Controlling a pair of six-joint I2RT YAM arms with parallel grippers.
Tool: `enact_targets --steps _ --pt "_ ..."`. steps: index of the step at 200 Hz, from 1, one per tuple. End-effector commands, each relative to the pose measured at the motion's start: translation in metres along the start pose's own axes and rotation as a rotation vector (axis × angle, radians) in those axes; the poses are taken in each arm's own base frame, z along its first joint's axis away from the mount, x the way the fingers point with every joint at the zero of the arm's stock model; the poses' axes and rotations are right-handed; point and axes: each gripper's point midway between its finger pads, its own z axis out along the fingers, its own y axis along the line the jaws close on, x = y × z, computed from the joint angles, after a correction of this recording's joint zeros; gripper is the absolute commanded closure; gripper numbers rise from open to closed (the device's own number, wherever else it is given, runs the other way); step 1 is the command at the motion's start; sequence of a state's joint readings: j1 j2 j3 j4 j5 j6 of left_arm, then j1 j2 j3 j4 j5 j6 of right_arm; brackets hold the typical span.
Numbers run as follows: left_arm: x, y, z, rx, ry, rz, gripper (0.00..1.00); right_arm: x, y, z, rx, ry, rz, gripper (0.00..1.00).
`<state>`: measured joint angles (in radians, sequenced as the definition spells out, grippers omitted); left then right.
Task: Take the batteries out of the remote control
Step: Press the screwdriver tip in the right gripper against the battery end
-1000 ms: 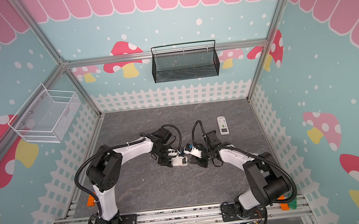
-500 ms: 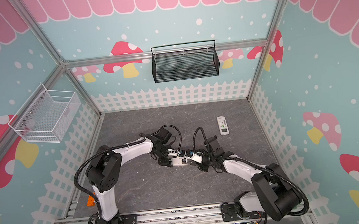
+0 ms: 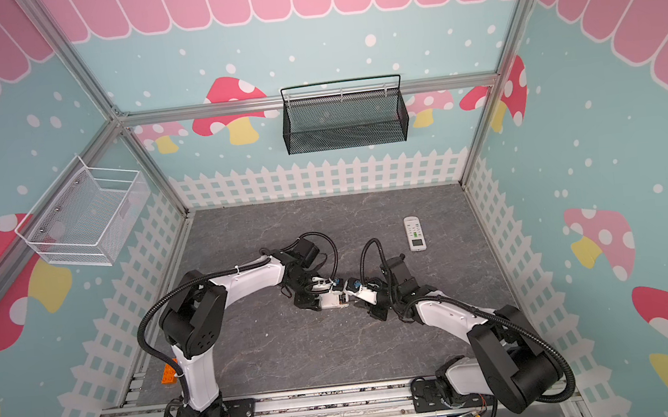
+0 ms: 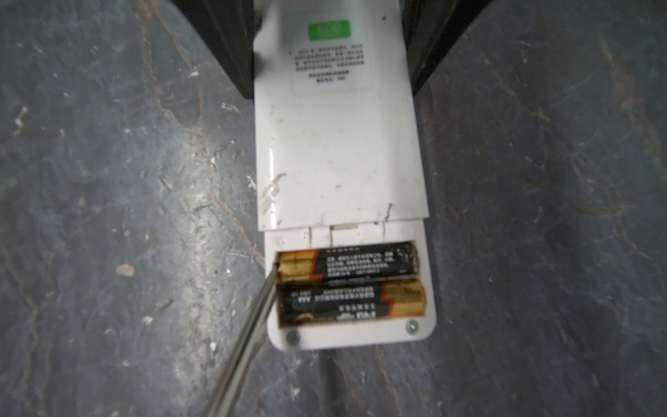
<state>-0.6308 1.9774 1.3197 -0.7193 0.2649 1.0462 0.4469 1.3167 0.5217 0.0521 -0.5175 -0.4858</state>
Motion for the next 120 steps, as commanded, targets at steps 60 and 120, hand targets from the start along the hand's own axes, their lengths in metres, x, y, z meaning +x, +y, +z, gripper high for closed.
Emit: enact_targets --steps 60,120 --pt "0.0309 -0.0071 0.0282 0.017 0.117 0.029 0.58 -0.0249 -0.0424 -0.0092 0.195 -0.073 -0.066 1.00" --pt "0.0318 -0.0048 0.0294 0.008 0.120 0.023 0.58 -0.0241 -0.0420 -0.0091 0.196 -0.071 -0.072 1.00"
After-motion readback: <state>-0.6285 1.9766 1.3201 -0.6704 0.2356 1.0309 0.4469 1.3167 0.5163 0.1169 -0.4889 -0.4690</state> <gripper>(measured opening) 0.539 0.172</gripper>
